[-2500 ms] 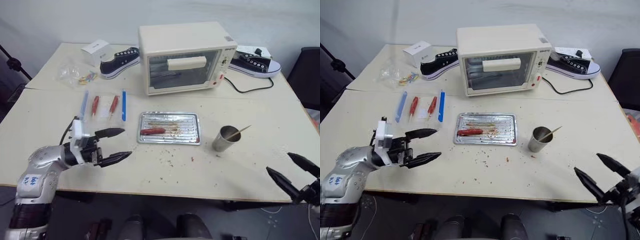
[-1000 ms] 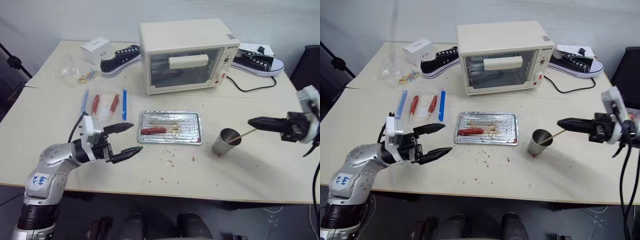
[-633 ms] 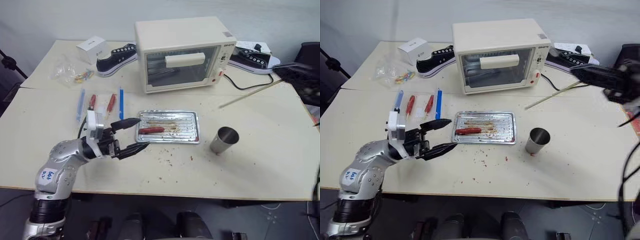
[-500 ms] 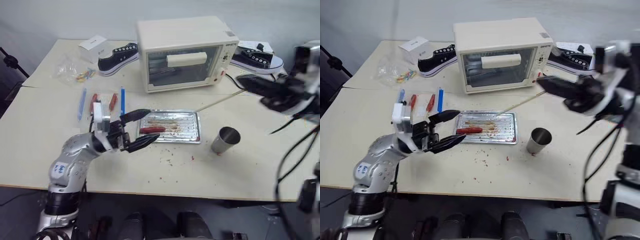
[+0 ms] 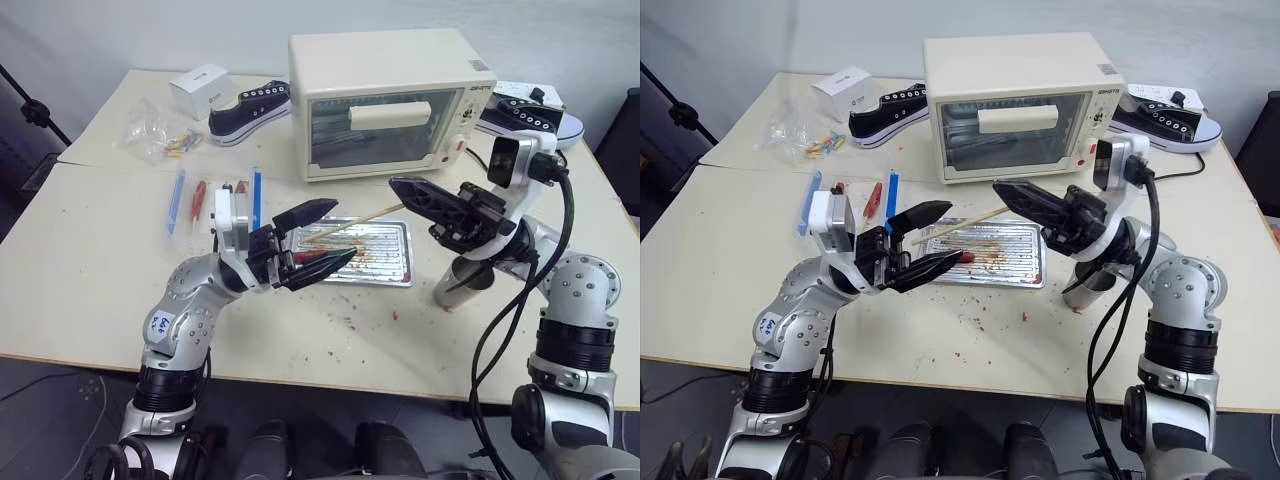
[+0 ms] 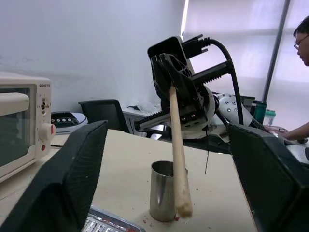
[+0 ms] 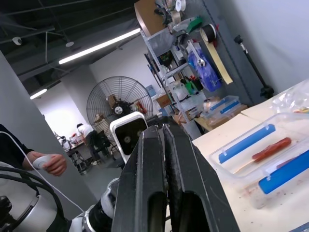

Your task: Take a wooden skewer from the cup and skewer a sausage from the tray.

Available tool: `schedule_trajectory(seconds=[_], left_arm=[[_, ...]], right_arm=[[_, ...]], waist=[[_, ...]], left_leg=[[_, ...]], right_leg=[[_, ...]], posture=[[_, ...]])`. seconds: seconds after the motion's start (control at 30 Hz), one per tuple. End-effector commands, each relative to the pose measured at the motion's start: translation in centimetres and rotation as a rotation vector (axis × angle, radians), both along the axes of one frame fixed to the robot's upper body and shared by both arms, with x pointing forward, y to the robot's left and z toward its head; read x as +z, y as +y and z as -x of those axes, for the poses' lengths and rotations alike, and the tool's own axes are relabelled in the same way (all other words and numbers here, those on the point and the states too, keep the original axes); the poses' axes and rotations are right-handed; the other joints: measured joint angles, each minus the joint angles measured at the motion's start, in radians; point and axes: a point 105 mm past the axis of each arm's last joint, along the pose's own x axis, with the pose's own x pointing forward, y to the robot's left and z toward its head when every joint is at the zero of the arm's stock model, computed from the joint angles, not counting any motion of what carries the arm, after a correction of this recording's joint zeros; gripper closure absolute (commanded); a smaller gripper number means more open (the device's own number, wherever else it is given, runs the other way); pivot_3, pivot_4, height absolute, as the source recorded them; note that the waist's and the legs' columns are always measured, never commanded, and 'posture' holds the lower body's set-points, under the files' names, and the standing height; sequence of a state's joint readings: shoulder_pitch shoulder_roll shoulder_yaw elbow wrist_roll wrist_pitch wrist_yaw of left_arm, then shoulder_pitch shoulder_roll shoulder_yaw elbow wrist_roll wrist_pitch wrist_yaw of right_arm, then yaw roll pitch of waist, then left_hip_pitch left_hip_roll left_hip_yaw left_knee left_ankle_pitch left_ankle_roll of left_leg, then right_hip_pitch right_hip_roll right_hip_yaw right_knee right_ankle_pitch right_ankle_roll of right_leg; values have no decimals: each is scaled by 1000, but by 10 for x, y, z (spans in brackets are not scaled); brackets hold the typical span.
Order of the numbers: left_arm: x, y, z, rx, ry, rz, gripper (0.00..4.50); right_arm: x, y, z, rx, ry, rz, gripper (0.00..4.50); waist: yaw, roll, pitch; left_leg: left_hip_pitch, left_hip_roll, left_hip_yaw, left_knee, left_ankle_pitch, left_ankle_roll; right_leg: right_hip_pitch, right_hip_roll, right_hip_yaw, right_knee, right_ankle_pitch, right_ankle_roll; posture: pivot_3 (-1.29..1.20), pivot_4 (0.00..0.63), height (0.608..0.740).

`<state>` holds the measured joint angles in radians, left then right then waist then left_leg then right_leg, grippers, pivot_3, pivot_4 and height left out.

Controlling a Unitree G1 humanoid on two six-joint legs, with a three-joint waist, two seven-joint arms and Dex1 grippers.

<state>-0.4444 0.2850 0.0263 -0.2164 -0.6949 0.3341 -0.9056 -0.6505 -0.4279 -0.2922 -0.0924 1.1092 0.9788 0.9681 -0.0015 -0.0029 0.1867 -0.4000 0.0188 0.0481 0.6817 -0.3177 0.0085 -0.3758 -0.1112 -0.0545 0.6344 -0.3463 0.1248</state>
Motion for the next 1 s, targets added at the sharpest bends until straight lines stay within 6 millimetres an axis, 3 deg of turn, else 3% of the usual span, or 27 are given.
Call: schedule_trajectory(seconds=[0.03,0.37,0.5,0.6,0.77,0.87,0.97,1.0], left_arm=[[4,1,2,3,-30,3,1409],[3,-1,0,9,-34,7,4434],[4,1,-2,26,-30,11,4474],[5,4,-4,46,-26,13,4500],[0,28,-9,139,-29,-40,4500],[-16,60,-9,235,-12,-130,4500],[-30,99,-4,365,39,-176,4500],[-33,107,-3,392,49,-186,4500]], right_arm=[[10,3,9,12,-56,-18,4500],[9,4,8,10,-45,-20,4500],[10,1,5,-7,8,-49,4500],[13,-4,5,-38,-11,-43,3853],[19,-34,5,-215,-113,35,2128],[13,-69,5,-418,-242,183,1084],[-15,-102,13,-536,-309,434,77],[-20,-109,15,-561,-339,490,31]], waist=[[0,0,0],[0,0,0],[0,0,0],[0,0,0],[2,0,0],[1,0,0],[1,0,0],[2,0,0]], left_leg=[[0,0,0,0,0,0],[0,0,0,0,0,0],[0,0,0,0,0,0],[0,0,-1,0,0,0],[-1,-1,-1,0,0,1],[-2,-2,-1,-1,0,2],[-2,-2,-1,-3,0,2],[-2,-2,-1,-4,-1,2]], right_leg=[[0,0,0,0,0,0],[0,0,0,0,0,0],[0,0,0,0,0,0],[0,-1,0,0,0,0],[0,-1,-1,0,0,0],[0,-2,-1,-3,0,0],[0,-2,-2,-6,0,0],[0,-2,-2,-6,0,0]], posture=[[0,150,740],[0,150,740],[0,150,740],[0,150,740],[0,150,740],[0,150,740],[0,150,740],[0,150,740]])
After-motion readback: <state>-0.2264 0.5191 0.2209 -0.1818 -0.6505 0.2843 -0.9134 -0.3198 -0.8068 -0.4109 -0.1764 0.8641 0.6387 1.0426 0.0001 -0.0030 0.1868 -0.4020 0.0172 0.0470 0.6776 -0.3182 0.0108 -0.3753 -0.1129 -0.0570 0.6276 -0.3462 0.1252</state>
